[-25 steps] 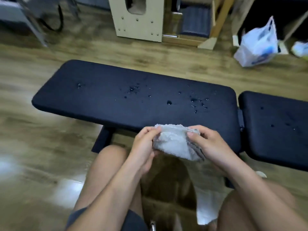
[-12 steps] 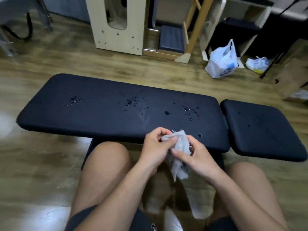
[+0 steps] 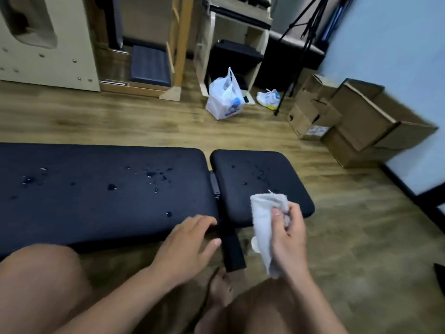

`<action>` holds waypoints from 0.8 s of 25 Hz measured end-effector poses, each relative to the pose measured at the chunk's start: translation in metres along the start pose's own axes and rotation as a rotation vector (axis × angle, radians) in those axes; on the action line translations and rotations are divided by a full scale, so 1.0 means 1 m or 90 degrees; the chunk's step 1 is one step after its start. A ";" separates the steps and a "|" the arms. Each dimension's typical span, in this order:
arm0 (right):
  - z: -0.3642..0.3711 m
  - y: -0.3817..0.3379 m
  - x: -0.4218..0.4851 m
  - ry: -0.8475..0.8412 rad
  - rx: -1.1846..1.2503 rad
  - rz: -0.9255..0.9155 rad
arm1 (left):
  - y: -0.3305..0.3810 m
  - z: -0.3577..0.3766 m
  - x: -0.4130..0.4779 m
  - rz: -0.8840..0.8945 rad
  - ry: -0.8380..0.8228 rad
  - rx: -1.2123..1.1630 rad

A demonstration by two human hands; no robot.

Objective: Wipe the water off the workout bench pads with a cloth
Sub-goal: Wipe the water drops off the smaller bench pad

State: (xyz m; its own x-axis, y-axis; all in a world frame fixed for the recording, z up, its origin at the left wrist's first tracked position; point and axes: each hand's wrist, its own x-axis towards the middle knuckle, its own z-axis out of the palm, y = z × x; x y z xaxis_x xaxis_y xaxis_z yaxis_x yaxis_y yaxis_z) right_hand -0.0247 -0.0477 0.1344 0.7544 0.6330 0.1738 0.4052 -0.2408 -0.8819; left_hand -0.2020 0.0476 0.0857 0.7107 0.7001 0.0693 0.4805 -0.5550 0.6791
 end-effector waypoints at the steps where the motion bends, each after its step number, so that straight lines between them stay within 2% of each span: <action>1: -0.021 0.016 0.021 0.032 -0.012 0.008 | 0.006 0.014 0.023 0.042 -0.007 0.070; 5: -0.075 0.074 0.087 0.094 -0.069 0.031 | 0.007 0.055 0.115 0.141 -0.065 0.297; 8: -0.082 0.112 0.144 0.085 -0.074 0.074 | -0.010 0.077 0.163 0.121 -0.130 0.393; 11: -0.070 0.134 0.194 0.003 -0.086 0.090 | -0.024 0.087 0.169 0.083 -0.116 0.402; 13: -0.062 0.151 0.216 -0.077 -0.204 0.094 | -0.025 0.090 0.170 0.081 -0.118 0.401; 15: -0.061 0.165 0.221 -0.108 -0.405 0.055 | -0.023 0.089 0.171 0.081 -0.112 0.394; 17: -0.060 0.177 0.211 -0.119 -0.535 -0.059 | -0.021 0.087 0.173 0.077 -0.120 0.389; 18: -0.059 0.183 0.205 -0.150 -0.542 -0.112 | -0.021 0.087 0.173 0.078 -0.121 0.387; 20: -0.057 0.194 0.200 -0.226 -0.513 -0.135 | -0.021 0.088 0.170 0.084 -0.119 0.382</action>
State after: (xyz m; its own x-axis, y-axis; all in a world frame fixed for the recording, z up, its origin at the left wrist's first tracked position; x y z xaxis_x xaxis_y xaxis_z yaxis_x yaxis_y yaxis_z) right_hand 0.2345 -0.0102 0.0229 0.4735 0.8801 0.0349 0.8570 -0.4512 -0.2490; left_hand -0.0458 0.1391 0.0192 0.8347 0.5491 -0.0416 0.5490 -0.8237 0.1421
